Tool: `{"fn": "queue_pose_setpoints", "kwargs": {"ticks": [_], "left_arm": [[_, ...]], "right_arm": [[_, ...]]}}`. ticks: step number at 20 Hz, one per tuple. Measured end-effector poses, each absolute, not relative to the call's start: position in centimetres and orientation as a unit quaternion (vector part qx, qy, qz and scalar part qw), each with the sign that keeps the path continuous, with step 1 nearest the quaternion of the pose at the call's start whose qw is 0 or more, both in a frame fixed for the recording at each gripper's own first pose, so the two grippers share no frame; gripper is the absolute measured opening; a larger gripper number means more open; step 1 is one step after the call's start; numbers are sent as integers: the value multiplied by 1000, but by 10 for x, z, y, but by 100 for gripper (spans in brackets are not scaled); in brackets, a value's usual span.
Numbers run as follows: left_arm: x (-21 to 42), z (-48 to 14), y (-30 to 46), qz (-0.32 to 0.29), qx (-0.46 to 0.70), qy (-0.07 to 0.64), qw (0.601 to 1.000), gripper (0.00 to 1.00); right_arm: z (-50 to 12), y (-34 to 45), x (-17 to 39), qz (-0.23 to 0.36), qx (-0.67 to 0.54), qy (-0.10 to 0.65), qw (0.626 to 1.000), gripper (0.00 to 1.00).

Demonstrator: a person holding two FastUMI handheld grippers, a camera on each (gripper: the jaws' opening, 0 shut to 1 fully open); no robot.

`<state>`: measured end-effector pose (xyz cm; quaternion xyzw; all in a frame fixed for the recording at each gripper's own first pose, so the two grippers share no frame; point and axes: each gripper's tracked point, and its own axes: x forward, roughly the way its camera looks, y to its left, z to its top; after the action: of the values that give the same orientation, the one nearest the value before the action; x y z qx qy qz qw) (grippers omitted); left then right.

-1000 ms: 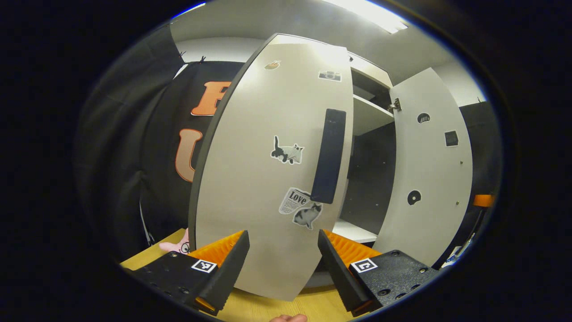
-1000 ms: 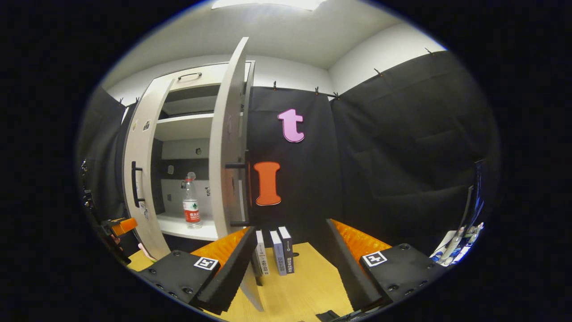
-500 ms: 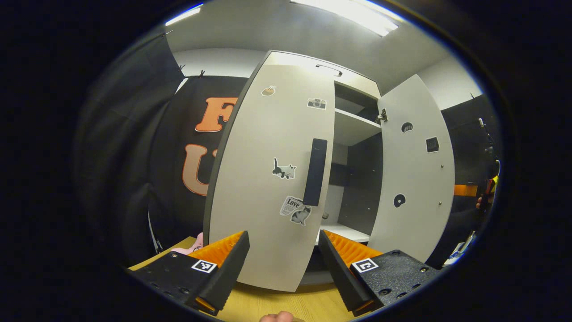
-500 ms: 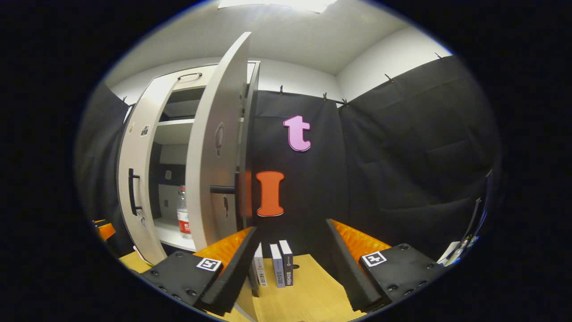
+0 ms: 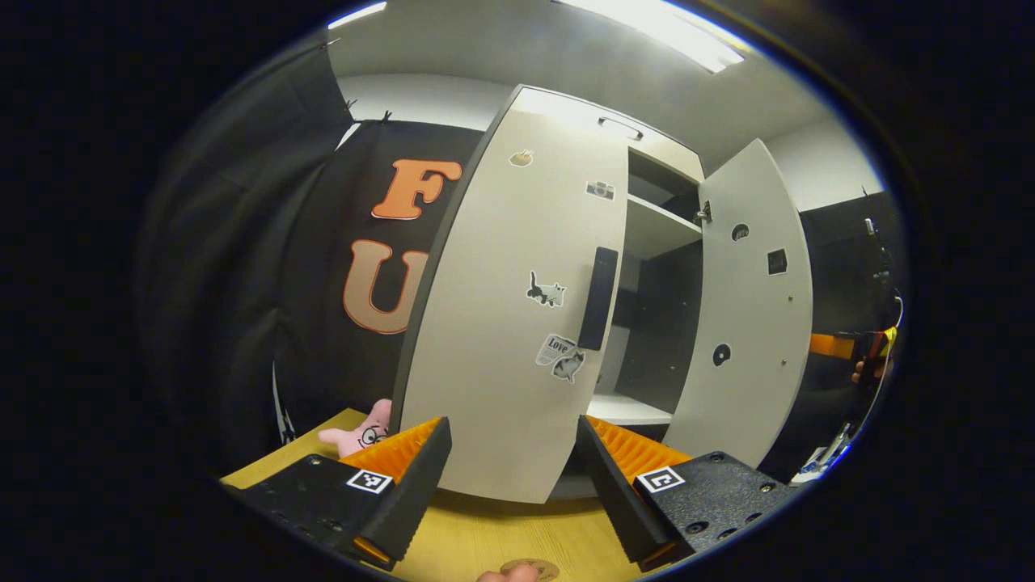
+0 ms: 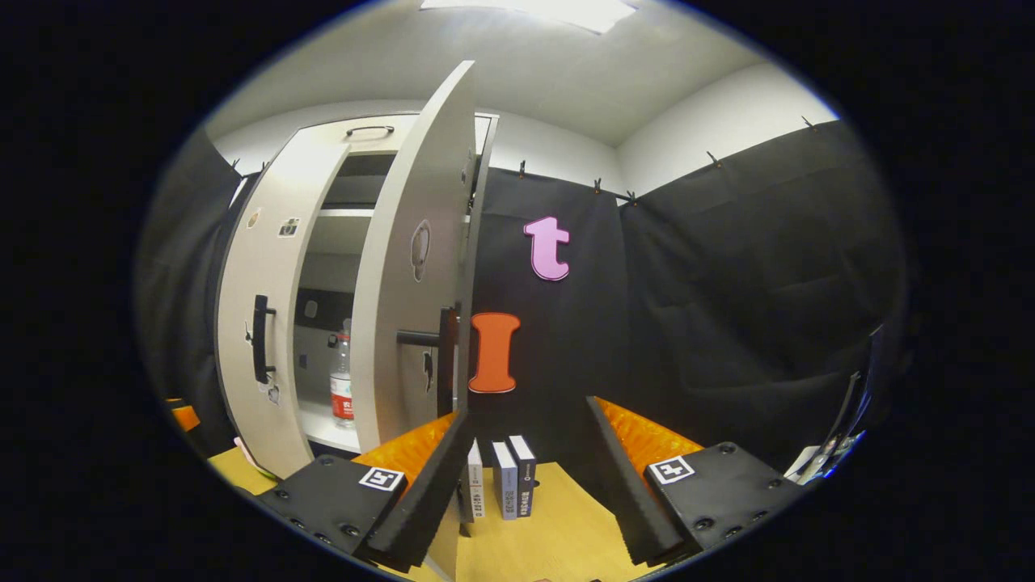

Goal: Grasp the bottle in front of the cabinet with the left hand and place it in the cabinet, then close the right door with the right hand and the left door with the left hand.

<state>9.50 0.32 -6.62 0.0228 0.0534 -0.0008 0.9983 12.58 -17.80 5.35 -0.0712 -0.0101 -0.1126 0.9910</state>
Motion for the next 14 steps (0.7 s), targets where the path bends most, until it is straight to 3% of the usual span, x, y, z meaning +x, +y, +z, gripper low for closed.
{"fn": "queue_pose_setpoints", "kwargs": {"ticks": [3, 4, 5, 6, 10, 13, 14], "left_arm": [[94, -62, 14, 1, 32, 50, 998, 95], [94, -61, 18, 1, 35, 48, 998, 95], [93, -60, 22, 1, 38, 48, 998, 95], [93, -60, 25, 2, 41, 49, 998, 94], [91, -60, 40, 9, 45, 54, 997, 95], [89, -61, 48, 16, 42, 57, 997, 95], [89, -62, 49, 16, 43, 58, 997, 94]], "right_arm": [[51, -137, 130, -91, -73, -14, 993, 94], [48, -122, 133, -79, -72, -15, 994, 86], [45, -107, 137, -66, -68, -16, 995, 87], [41, -92, 143, -49, -62, -13, 997, 94], [22, -48, 168, -3, -31, 6, 1000, 100], [7, -29, 184, 18, -12, 23, 1000, 92], [4, -26, 189, 21, -8, 26, 999, 96]]}}
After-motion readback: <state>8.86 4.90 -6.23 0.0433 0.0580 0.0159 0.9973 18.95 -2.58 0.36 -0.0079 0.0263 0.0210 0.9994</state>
